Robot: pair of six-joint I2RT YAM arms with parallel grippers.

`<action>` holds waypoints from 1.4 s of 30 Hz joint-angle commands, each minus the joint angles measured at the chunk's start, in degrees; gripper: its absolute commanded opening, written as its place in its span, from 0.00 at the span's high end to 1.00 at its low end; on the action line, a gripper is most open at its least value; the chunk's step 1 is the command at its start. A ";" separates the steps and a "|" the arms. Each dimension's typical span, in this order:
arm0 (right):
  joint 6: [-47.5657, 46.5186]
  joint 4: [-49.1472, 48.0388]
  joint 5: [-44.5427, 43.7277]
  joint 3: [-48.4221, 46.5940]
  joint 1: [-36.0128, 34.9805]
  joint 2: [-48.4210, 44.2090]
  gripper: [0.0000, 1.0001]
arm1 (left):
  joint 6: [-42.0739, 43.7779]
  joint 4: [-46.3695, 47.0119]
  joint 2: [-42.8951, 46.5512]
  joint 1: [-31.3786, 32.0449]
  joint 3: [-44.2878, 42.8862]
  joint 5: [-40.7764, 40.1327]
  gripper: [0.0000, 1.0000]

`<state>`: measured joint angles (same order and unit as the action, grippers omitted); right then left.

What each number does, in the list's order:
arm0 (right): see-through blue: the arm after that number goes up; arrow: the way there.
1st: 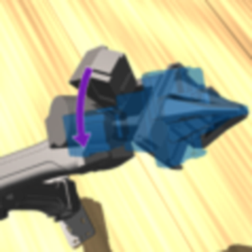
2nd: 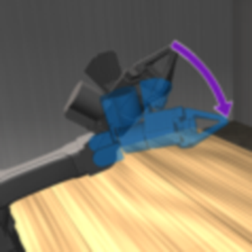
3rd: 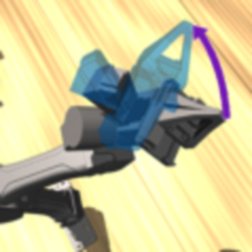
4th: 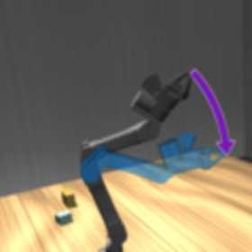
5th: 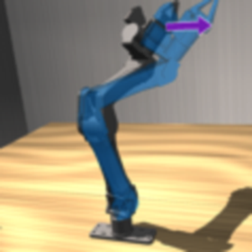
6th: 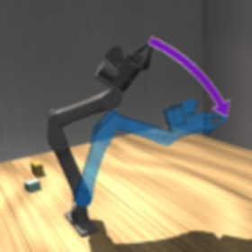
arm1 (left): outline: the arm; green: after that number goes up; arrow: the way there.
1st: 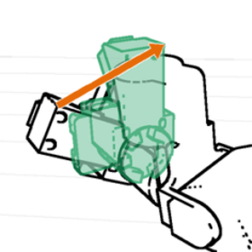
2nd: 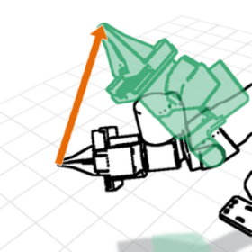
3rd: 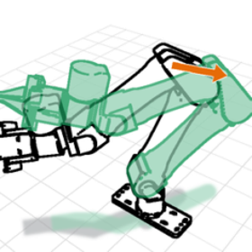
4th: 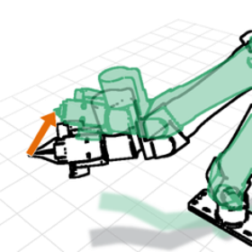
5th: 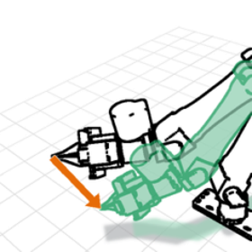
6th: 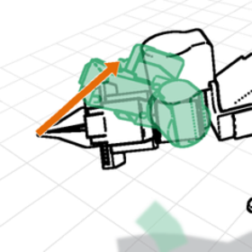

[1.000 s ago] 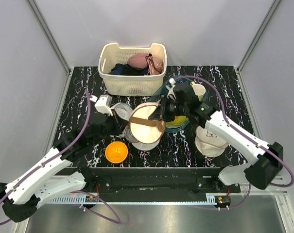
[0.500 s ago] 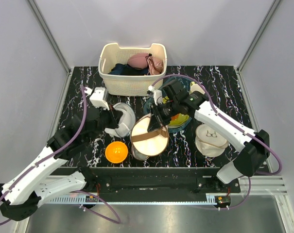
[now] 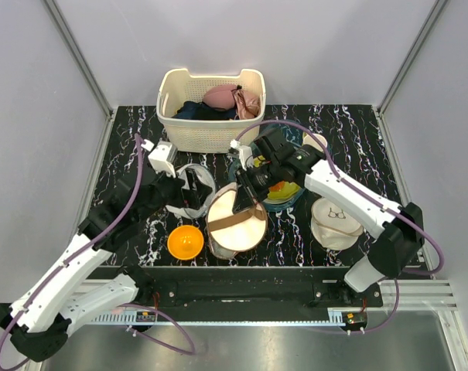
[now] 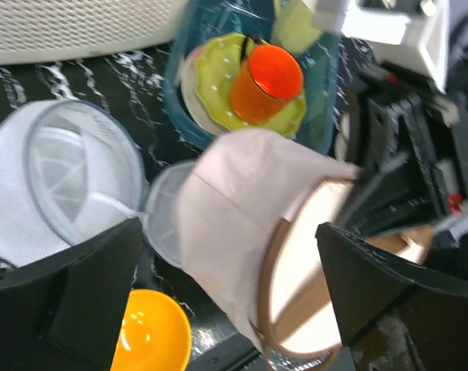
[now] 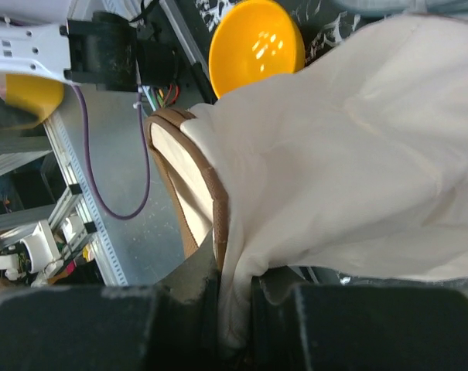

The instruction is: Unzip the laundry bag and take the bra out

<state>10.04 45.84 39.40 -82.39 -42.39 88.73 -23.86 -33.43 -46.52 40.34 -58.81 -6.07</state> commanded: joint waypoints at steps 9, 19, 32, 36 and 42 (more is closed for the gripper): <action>-5.03 1.53 3.67 -8.23 -0.32 2.16 1.00 | -1.28 7.41 -4.62 -2.72 7.74 29.09 0.04; 8.66 1.54 -21.18 -5.69 0.82 -5.83 0.00 | -6.62 5.13 -4.03 -5.17 4.93 17.59 1.00; 44.26 -28.51 -21.91 20.07 1.43 -20.18 0.00 | -25.10 10.67 5.22 -9.93 8.97 8.27 1.00; 51.29 -40.97 -18.92 24.02 1.35 -16.84 0.00 | -25.80 11.02 5.30 -9.93 9.15 8.00 1.00; 57.63 -51.54 -17.43 25.96 1.35 -11.48 0.00 | -27.03 11.19 6.09 -9.93 9.94 7.91 1.00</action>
<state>60.55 8.80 19.75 -56.21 -41.08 76.01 -48.58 -28.08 -41.67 30.46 -49.12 2.98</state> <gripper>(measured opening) 0.994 0.057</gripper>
